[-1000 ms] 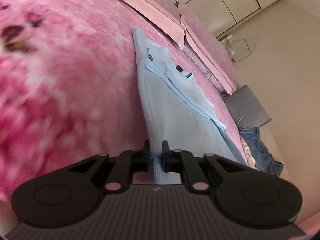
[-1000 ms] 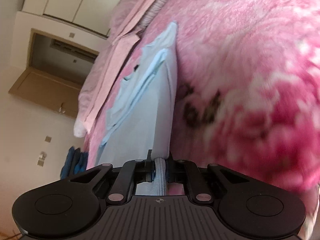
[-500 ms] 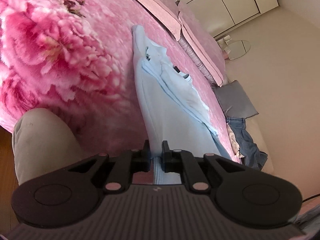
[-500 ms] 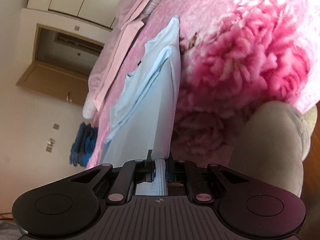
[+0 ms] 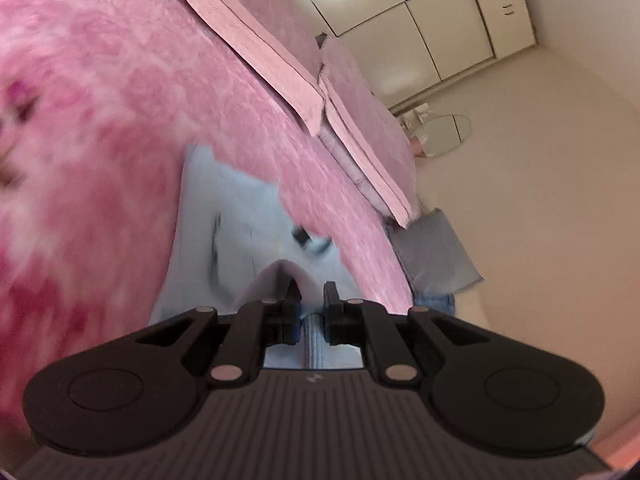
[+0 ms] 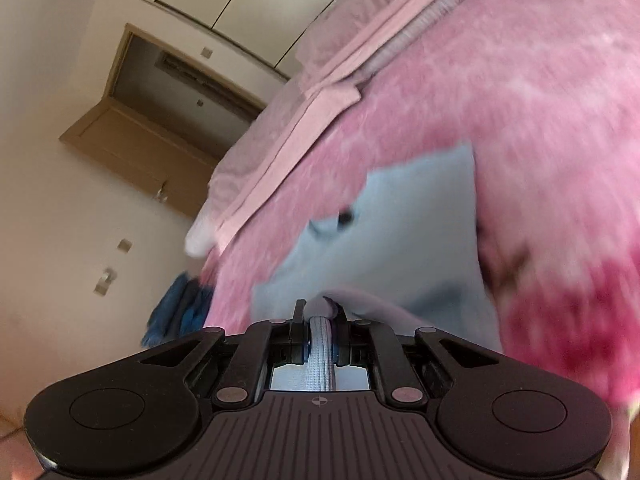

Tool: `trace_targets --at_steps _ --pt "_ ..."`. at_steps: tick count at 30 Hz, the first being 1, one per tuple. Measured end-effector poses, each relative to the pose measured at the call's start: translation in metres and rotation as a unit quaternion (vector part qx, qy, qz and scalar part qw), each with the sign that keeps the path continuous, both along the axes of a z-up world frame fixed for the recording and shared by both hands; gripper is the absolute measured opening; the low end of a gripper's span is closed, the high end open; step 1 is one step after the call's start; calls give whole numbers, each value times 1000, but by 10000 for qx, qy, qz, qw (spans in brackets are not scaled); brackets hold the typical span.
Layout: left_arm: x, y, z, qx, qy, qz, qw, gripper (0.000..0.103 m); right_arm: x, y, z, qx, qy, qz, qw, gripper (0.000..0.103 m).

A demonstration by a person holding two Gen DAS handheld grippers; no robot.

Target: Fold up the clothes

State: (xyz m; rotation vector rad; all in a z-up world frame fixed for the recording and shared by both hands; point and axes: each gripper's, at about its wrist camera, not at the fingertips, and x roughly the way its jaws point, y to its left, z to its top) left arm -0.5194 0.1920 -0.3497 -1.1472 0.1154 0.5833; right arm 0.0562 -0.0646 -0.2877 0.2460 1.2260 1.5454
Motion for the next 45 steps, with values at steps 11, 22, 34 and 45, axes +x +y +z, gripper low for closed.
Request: trace_targets --at_steps 11,22,34,45 --pt "21 90 -46 -199 690 382 9967 9 69 96 -85 -694 841 -1280 9858 48" --pt "71 33 -9 2336 2816 -1754 9140 8 -18 59 -57 -95 -4065 1256 9049 39" --pt "84 112 -30 1558 2427 -510 9561 9 1 134 -76 -33 -3453 752 9355 24" --pt "59 91 -17 2124 2548 -1164 9362 17 40 134 -83 -367 -2890 366 9559 24"
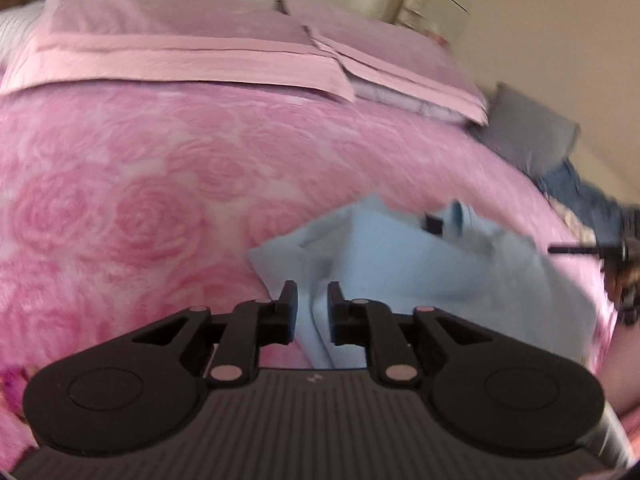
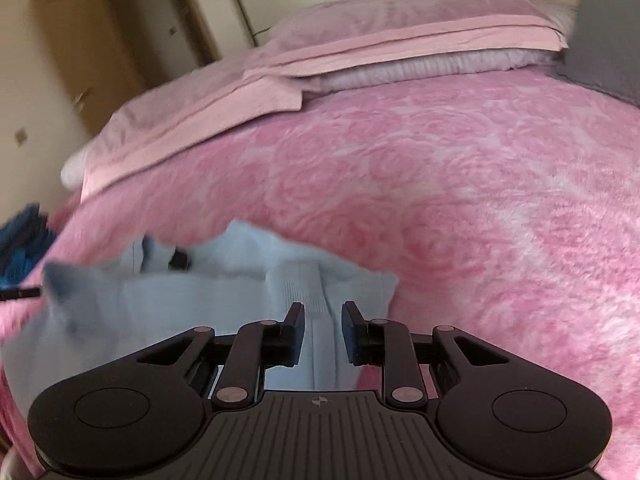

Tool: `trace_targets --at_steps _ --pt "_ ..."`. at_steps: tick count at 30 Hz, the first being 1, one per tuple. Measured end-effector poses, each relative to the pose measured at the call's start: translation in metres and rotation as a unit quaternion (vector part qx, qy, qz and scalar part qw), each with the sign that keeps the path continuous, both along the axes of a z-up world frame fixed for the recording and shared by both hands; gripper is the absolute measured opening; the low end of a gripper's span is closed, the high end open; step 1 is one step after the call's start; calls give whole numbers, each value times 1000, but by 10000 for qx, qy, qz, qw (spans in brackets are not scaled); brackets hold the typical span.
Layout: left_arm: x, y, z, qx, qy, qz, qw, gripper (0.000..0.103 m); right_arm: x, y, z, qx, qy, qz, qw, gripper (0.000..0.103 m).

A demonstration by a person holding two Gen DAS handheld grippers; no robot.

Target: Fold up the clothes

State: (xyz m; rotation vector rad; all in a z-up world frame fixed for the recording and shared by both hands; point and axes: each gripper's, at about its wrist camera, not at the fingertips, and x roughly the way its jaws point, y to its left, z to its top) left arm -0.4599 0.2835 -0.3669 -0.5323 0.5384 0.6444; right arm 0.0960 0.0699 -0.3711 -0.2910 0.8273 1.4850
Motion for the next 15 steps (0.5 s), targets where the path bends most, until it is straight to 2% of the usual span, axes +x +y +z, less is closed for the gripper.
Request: trace_targets --at_steps 5,8,10,11,14,15 --pt "7 4 -1 -45 -268 -108 9996 23 -4 -2 0 41 143 86 9999 25" --pt "23 12 -4 -110 -305 -290 9991 32 -4 4 2 105 261 72 9996 28" --pt "35 18 -10 -207 -196 -376 9989 32 -5 9 3 152 387 156 9990 39" --pt "42 22 -15 -266 -87 -412 9988 32 -6 11 3 161 401 195 9989 49" --pt "52 31 -28 -382 425 -172 9982 12 -7 16 3 135 388 335 9986 51" --pt "48 33 -30 -459 302 -110 9984 12 -7 17 3 121 372 381 9985 51"
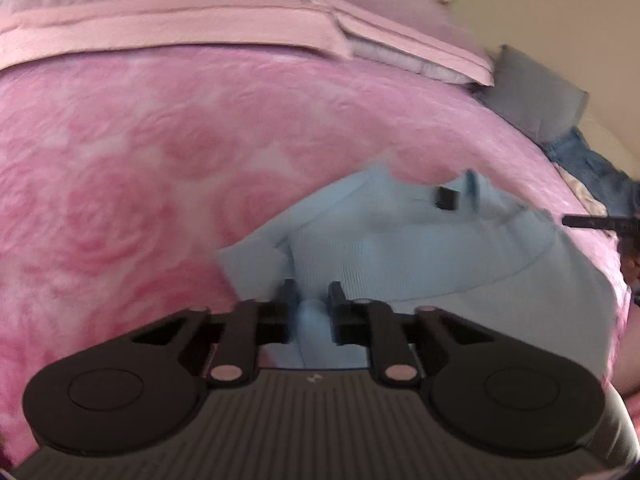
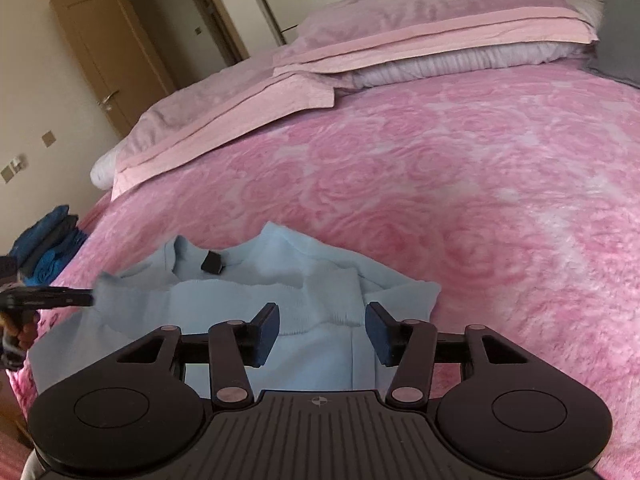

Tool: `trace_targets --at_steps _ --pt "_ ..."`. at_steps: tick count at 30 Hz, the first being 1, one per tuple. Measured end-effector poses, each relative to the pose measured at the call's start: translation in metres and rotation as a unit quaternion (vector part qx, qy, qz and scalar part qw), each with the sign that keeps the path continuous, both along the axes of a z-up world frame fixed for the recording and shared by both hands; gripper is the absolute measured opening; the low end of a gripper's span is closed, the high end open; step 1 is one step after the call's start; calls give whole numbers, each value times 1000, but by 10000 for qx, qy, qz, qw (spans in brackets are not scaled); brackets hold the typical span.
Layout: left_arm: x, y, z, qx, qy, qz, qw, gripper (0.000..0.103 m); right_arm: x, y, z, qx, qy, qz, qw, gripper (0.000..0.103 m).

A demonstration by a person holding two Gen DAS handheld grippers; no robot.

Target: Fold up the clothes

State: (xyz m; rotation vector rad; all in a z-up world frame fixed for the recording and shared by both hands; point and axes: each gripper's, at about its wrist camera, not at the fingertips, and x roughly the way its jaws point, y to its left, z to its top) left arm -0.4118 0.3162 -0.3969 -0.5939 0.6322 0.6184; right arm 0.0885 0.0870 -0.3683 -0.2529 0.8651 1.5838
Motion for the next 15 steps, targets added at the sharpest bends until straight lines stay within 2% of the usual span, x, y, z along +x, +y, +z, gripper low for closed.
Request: trace_targets --at_steps 2,4,6,9,11,13,14,15 --pt "-6 1 -2 -84 -192 96 9997 13 0 1 -1 -11 -85 56 9999 51" --pt "-7 0 -4 -81 -249 93 9996 13 1 4 -4 -57 -95 117 9999 51" --pt "-6 1 -6 -167 -289 58 9994 20 3 8 -9 -125 -37 158 9998 51" --pt "-5 5 -8 -299 -355 103 9989 20 2 16 -17 -277 5 244 9993 51" --pt "-6 5 -9 -270 -300 211 9990 10 2 17 -21 -338 13 198 9992 51" --pt "-8 1 -7 -168 -347 211 9990 7 4 16 -24 -327 51 82 9994 22" --pt "-9 -2 -5 -84 -361 208 9991 6 7 13 -23 -266 172 66 9995 14" --pt "-9 -6 -2 17 -366 182 9992 6 8 11 -20 -207 256 58 9994 13"
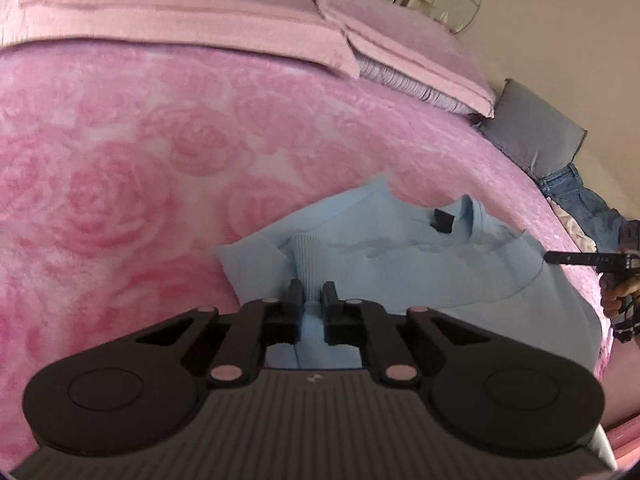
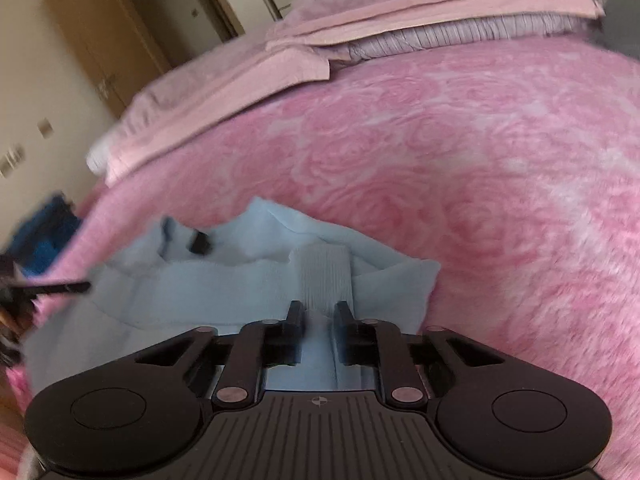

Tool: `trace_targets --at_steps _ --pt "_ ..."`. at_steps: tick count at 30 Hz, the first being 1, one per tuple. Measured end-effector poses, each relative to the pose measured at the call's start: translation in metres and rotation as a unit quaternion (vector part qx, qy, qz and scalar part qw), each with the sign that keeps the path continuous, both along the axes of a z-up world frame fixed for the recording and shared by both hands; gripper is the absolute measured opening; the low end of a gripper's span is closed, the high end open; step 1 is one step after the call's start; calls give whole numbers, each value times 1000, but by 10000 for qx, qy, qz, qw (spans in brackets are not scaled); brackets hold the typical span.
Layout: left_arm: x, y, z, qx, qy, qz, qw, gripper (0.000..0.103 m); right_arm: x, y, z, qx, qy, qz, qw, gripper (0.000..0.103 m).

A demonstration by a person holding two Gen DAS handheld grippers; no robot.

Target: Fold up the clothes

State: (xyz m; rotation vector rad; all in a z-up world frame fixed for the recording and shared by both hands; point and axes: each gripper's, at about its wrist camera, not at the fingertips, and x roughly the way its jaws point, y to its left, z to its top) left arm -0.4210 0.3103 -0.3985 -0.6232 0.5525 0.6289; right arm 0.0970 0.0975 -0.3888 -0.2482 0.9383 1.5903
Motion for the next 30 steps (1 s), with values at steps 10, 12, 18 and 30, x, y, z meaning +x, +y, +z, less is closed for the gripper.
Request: trace_targets --at_steps 10,12,18,30 --pt "-1 1 -5 -121 25 17 9999 17 0 -2 0 -130 -102 -21 9999 48" --pt "-1 1 -8 -156 13 19 9999 17 1 -1 -6 -132 19 7 9999 48" --pt "-6 5 -12 -350 -146 70 9993 18 16 -2 -13 -97 588 -152 9981 48" --pt "-1 -5 -10 -3 11 -48 10000 10 20 -13 -16 13 726 33 9974 12"
